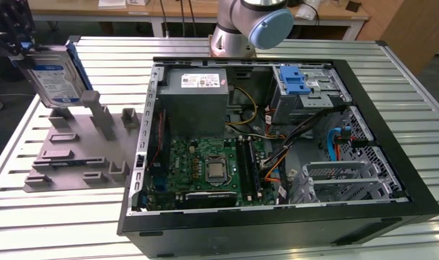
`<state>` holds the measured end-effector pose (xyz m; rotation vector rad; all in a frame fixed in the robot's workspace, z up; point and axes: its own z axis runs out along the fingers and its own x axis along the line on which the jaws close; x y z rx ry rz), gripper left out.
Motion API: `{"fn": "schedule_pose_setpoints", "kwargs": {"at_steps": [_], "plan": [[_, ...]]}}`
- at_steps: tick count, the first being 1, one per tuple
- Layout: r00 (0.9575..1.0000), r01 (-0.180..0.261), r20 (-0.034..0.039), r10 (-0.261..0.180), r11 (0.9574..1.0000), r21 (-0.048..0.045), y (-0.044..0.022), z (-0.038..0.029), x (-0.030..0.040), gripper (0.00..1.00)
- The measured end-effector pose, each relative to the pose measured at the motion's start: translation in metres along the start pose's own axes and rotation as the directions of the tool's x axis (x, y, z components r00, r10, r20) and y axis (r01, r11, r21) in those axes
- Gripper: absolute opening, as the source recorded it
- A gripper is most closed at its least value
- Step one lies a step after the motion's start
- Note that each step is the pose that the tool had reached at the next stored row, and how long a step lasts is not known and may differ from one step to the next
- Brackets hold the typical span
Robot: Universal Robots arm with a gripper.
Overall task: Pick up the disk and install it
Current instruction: 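Pick up the disk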
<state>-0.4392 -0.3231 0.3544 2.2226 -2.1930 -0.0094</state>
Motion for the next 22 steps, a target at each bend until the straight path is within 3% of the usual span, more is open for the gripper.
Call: {"fn": "schedule_pose_setpoints", "kwargs": {"at_steps": [22], "plan": [[1.0, 0.0, 0.0005, 0.0, 1.0, -0.0001, 0.0001, -0.0091, -0.0001, 0.36]]}}
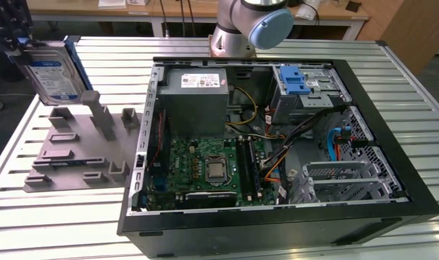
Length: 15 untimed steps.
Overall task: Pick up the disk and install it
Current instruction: 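Pick up the disk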
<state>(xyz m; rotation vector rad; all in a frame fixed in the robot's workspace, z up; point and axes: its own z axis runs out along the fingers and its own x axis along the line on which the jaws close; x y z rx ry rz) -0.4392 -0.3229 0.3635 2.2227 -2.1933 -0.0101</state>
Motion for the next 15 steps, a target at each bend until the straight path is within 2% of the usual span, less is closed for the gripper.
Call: {"fn": "schedule_pose_setpoints", "kwargs": {"at_steps": [15], "plan": [[1.0, 0.0, 0.0001, 0.0, 1.0, 0.0001, 0.0002, -0.0096, 0.0001, 0.36]]}}
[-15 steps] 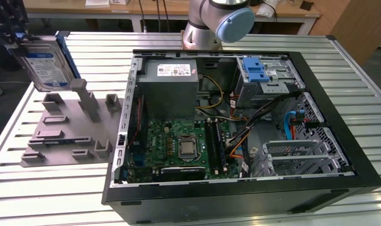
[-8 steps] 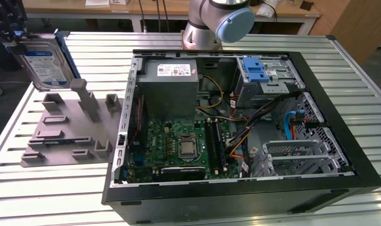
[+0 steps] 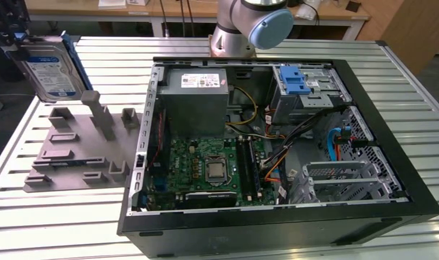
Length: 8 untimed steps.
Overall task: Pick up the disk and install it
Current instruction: 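Pick up the disk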
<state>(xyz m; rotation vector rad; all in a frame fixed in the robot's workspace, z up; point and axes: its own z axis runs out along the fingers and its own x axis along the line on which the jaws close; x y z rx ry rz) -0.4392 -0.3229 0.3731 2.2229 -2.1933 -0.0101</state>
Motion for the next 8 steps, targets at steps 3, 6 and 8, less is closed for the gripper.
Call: {"fn": "schedule_pose_setpoints", "kwargs": {"at_steps": [3, 6, 8], "plan": [[1.0, 0.0, 0.0, 0.0, 1.0, 0.0, 0.0001, -0.0019, 0.0, 0.36], [1.0, 0.0, 0.0, 0.0, 1.0, 0.0001, 0.0001, -0.0034, 0.0, 0.36], [1.0, 0.0, 0.0, 0.0, 1.0, -0.0001, 0.0001, -0.0046, 0.0, 0.36]]}}
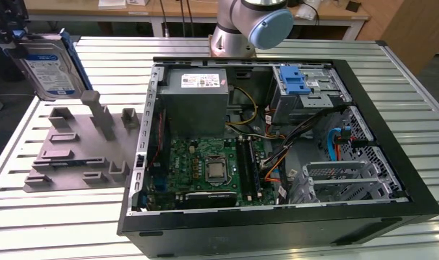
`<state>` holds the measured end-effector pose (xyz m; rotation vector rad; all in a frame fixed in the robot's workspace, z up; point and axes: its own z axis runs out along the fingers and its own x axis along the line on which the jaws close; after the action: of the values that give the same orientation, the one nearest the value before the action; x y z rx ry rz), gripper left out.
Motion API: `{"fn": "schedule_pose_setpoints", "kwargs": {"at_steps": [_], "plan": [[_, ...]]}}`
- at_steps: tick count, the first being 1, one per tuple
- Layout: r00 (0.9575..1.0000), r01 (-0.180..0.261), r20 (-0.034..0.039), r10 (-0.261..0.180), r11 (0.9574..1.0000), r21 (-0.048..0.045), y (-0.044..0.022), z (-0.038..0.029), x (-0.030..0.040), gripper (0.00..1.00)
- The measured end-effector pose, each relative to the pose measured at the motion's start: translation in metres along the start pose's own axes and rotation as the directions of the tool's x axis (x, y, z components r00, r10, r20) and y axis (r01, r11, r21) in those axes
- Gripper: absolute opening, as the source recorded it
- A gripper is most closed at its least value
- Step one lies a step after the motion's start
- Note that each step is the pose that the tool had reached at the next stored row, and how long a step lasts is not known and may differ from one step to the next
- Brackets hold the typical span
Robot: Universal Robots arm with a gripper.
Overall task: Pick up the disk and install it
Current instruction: 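Pick up the disk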
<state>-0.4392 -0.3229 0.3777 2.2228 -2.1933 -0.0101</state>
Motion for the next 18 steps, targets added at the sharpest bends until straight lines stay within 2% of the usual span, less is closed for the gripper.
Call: {"fn": "schedule_pose_setpoints", "kwargs": {"at_steps": [18], "plan": [[1.0, 0.0, 0.0, 0.0, 1.0, 0.0, 0.0002, -0.01, 0.0001, 0.36]]}}
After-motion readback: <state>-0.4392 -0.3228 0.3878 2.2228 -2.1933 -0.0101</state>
